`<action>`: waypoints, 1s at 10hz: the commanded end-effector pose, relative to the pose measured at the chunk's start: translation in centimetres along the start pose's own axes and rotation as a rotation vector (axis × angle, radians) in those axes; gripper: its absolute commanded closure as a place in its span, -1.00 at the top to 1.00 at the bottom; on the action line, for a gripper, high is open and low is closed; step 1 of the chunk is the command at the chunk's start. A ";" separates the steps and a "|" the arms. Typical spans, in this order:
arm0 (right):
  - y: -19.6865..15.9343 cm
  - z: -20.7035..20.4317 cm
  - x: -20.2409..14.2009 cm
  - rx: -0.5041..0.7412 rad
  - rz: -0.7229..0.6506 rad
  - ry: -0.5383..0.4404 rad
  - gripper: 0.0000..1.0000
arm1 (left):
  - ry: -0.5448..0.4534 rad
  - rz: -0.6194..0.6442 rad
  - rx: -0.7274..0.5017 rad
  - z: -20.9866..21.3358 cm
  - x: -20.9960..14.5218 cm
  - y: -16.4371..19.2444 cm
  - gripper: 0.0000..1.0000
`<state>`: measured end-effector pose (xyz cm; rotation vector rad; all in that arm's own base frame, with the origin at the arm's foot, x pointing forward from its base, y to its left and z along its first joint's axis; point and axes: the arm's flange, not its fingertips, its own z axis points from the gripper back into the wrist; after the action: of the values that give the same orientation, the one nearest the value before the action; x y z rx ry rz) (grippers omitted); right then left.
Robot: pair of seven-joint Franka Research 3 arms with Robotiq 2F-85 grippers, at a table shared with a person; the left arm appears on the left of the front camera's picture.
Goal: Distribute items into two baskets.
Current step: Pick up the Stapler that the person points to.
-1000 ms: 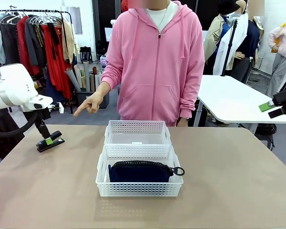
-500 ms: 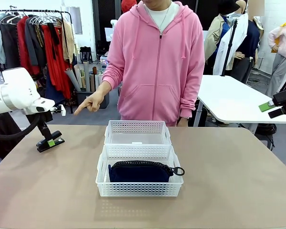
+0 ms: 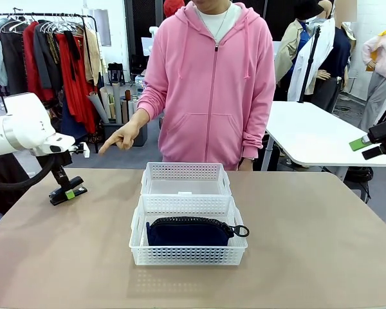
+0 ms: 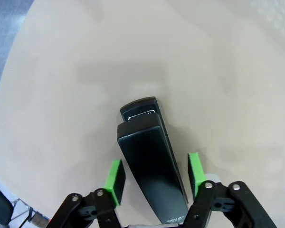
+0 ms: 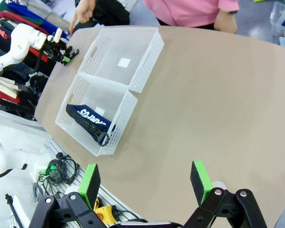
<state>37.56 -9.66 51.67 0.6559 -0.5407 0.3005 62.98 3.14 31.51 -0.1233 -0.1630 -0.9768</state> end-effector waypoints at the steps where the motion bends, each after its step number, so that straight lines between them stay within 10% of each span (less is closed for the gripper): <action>1: 0.1 0.1 0.1 0.009 0.002 -0.005 1.00 | -0.001 -0.013 -0.004 -0.1 -0.4 -0.3 -0.96; 10: 0.1 0.1 0.1 0.009 0.002 -0.005 1.00 | 0.002 0.000 -0.004 -0.1 0.0 -0.1 -1.00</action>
<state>37.56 -9.66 51.67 0.6559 -0.5407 0.3004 62.96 3.11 31.52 -0.1257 -0.1599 -0.9732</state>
